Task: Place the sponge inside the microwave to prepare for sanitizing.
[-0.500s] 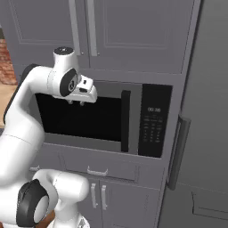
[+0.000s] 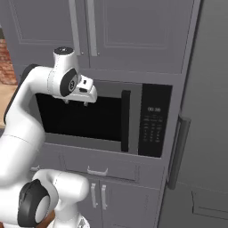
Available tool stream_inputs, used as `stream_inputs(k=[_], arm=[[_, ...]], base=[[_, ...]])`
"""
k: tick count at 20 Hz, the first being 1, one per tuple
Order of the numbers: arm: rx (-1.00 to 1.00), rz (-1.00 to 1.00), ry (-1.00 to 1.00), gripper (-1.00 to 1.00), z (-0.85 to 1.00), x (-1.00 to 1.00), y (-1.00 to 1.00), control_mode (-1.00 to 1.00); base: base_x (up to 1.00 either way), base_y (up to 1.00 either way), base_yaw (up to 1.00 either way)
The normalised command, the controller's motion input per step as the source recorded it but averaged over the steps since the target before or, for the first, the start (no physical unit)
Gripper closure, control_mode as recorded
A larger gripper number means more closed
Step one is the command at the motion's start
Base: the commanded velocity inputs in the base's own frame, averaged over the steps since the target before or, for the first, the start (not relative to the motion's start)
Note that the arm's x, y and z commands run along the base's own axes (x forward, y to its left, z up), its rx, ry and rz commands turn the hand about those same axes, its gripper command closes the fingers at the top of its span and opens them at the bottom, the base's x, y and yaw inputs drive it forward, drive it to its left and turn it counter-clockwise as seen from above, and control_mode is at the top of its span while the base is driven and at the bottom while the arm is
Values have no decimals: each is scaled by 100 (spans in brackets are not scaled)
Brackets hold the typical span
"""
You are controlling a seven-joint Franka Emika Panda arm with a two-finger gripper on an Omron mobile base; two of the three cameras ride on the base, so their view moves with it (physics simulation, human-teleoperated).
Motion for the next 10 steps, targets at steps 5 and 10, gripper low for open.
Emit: stream_inputs(k=[5, 10], arm=[[0, 0, 0, -100, 0, 0, 0, 100], [0, 0, 0, -100, 0, 0, 0, 100]], base=[[-32, 0, -1], [-42, 0, -2]])
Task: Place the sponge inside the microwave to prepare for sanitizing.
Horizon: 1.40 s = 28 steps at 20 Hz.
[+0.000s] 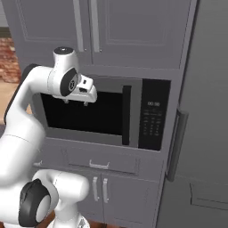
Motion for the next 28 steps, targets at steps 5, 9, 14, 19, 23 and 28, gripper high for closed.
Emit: stream_inputs(k=[5, 9, 14, 19, 23, 28], arm=[[0, 0, 0, -100, 0, 0, 0, 100], [0, 0, 0, -100, 0, 0, 0, 100], [0, 0, 0, -100, 0, 0, 0, 100], [0, 0, 0, -100, 0, 0, 0, 100], [0, 0, 0, -100, 0, 0, 0, 100], [0, 0, 0, -100, 0, 0, 0, -100]], base=[[-41, 0, -3], [-44, 0, -3], [-44, 0, -3], [-40, 0, -3], [-36, 0, -2], [-7, 0, 0]])
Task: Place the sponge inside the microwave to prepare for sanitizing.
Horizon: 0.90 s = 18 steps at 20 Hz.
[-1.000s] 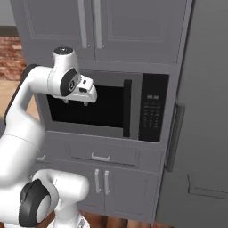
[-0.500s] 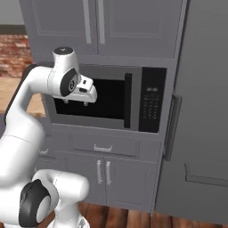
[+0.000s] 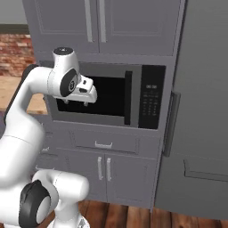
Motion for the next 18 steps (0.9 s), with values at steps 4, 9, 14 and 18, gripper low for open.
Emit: stream_inputs(k=[4, 9, 14, 18], arm=[[0, 0, -1, -100, 0, -4, 0, -100], [-5, -16, -7, -100, -12, -7, -68, -100], [-8, -9, -14, -100, -15, 58, -86, -100], [0, 0, 0, -100, -6, 89, -57, -100]], base=[[0, 0, 0], [0, 0, 0], [0, 0, 0], [0, 0, 0]])
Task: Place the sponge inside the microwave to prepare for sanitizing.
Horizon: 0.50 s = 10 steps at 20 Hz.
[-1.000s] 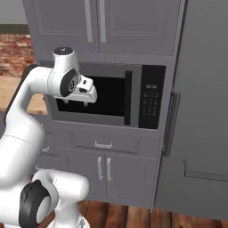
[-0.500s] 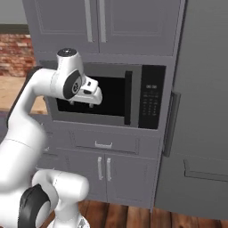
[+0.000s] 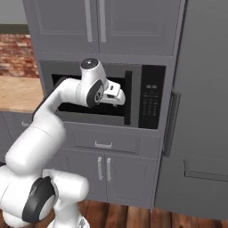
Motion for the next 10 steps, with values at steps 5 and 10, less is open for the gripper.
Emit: stream_inputs(k=[5, 10], arm=[[1, 0, 0, -100, -5, 71, -24, -100], [0, 0, 0, -100, -4, 38, -31, -100]], base=[[0, 0, 0], [0, 0, 0]])
